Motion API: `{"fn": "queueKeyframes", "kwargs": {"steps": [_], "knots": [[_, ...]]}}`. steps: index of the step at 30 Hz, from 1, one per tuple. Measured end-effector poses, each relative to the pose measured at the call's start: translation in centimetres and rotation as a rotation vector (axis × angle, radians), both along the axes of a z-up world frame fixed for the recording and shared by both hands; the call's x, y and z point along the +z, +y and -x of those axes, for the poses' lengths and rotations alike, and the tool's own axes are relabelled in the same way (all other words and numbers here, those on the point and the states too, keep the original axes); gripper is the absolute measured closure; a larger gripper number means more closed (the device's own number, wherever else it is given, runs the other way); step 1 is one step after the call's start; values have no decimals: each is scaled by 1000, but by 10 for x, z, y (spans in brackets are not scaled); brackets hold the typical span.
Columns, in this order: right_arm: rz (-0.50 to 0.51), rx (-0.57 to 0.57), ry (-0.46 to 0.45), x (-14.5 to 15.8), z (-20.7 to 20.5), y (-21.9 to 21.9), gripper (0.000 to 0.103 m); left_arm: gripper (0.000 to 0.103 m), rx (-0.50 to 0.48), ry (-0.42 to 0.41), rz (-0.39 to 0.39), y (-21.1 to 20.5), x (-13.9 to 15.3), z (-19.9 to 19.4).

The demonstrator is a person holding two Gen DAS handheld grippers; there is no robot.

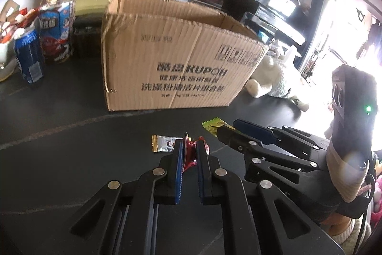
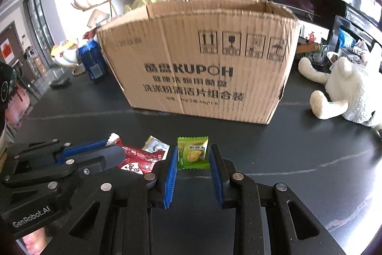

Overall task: Organize snacks
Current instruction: 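Carry both candies over the box and open both grippers to drop them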

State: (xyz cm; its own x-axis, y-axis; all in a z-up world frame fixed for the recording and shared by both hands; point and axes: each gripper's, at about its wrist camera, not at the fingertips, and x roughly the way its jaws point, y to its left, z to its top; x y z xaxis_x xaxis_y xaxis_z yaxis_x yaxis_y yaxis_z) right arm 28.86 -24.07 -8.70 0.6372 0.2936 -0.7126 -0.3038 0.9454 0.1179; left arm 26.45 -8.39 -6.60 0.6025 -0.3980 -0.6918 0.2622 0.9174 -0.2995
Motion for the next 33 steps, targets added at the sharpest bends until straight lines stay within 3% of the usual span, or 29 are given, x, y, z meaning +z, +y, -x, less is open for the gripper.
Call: {"fn": "queueKeyframes", "kwargs": {"steps": [18,33], "knots": [[-82,-25,-155,72,16,5,75,91,24,-156,-33,14,69,3],[-128,-87,-247,130,-4,2,75,91,31,-286,-55,21,133,-19]]}}
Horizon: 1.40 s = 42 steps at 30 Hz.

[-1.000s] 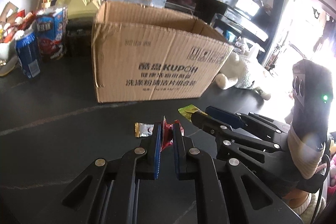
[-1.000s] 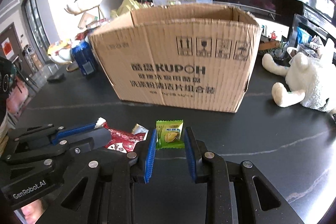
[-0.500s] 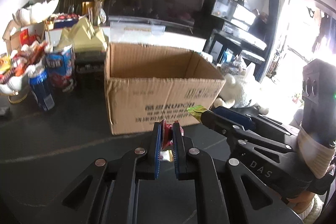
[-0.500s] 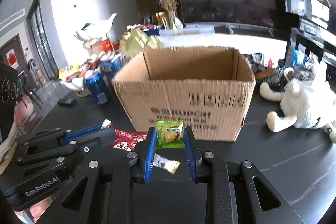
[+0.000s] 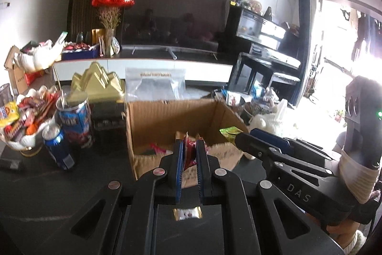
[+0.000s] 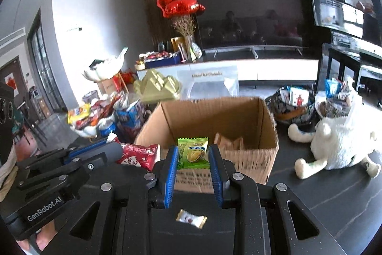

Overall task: Organize snacks
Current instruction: 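Carry both candies over the box and open both grippers to drop them, then grasp the gold-wrapped white candy with the right gripper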

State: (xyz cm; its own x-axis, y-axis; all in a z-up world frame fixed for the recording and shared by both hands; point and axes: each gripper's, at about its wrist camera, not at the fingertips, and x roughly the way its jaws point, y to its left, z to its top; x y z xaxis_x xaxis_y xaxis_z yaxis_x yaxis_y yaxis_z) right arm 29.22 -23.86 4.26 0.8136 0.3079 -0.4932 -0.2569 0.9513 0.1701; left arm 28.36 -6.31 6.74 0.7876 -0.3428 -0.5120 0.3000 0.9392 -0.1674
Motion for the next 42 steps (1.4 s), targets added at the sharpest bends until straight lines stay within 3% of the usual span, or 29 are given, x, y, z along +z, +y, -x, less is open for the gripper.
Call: {"fn": "queueKeyframes", "kwargs": {"steps": [8,20,21,23,24,25,27,36,42], "knots": [[19,-14,-15,18,-21,2,75,91,8,-16,-27,-1,15,-29],[54,-37,5,14,-63,2,75,90,42,2,-87,-7,0,-84],[57,-39,6,13,-66,2,75,89,53,0,-97,-7,-1,-87],[61,-50,13,12,-71,1,71,70,84,9,-125,-6,-2,-93],[65,-55,23,11,-72,1,62,67,93,7,-126,-4,-2,-92],[68,-65,17,11,-70,1,61,67,108,-2,-136,-3,-1,-89],[86,-60,2,10,-65,2,61,65,136,-12,-169,-1,-1,-80],[78,-2,4,4,-34,10,61,60,155,28,-180,15,-7,-36],[74,22,11,-7,-10,17,54,45,163,21,-192,22,-13,-9]]}}
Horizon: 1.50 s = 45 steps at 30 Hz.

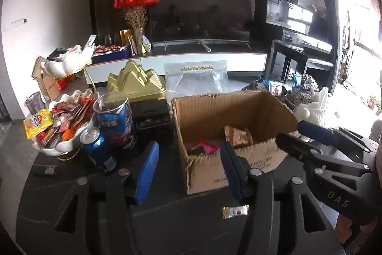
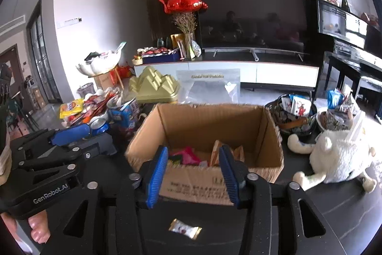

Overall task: Organize snacks
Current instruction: 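Grasp the gold-wrapped white candy with the right gripper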

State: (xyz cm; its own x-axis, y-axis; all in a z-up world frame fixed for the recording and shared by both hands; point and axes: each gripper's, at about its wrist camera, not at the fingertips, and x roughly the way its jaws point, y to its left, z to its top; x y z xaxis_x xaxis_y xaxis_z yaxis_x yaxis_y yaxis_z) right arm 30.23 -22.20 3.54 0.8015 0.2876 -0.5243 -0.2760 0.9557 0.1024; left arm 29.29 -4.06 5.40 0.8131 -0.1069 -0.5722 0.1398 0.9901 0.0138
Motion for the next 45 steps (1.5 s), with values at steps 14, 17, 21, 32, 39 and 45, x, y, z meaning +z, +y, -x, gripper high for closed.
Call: {"fn": "queueKeyframes", "kwargs": {"steps": [14,17,21,32,39,45], "knots": [[33,62,85,-50,23,22,51,33,58,78,-8,24,-54,27],[42,61,111,-64,23,25,46,27,65,106,-9,26,-69,27],[47,59,159,-84,20,26,45,22,64,142,-15,27,-88,25],[71,64,275,-131,7,30,45,17,70,199,-41,28,-122,13],[63,62,339,-158,-4,32,38,16,81,240,-61,28,-139,5],[69,44,368,-172,-16,37,37,16,109,256,-69,32,-146,0]]}}
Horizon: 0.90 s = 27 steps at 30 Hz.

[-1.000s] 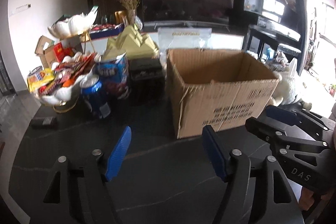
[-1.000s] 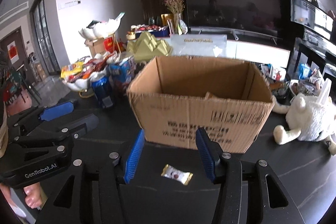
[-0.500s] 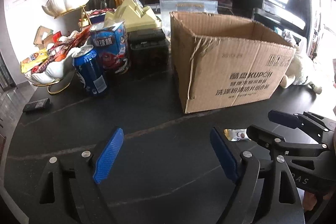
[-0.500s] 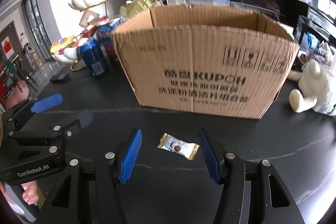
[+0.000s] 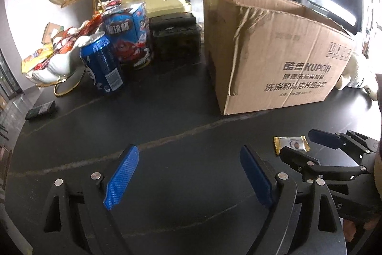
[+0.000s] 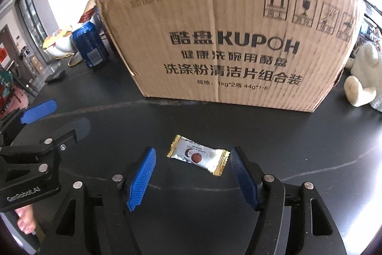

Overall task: Organize snacks
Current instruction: 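Grasp the gold-wrapped white candy with the right gripper, then carry the gold-wrapped candy over the box and open the right gripper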

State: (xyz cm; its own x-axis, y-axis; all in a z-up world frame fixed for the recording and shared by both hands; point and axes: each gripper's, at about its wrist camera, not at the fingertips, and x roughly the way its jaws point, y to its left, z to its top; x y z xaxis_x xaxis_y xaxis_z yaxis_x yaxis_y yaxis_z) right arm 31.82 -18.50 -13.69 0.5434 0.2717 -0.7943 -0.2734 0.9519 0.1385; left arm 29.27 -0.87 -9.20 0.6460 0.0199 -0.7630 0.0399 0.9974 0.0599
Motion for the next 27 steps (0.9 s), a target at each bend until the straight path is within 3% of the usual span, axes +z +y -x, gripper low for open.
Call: {"fn": "queueKeyframes", "kwargs": {"steps": [8,11,15,21,23,27], "knots": [[43,-3,-21,-9,-4,9,37,16,9,14,9,3,-4,-3],[69,-11,-39,-9,-2,10,52,16,6,13,7,2,-4,-2],[62,-18,-42,-8,1,8,60,16,-2,18,6,0,-5,-2],[75,-25,-56,-8,10,6,65,16,-2,22,10,0,-5,-1],[64,-28,-59,-7,12,7,71,16,-5,22,12,-1,-5,-2],[51,-32,-65,-1,14,6,72,16,-13,14,9,-2,-2,0]]}}
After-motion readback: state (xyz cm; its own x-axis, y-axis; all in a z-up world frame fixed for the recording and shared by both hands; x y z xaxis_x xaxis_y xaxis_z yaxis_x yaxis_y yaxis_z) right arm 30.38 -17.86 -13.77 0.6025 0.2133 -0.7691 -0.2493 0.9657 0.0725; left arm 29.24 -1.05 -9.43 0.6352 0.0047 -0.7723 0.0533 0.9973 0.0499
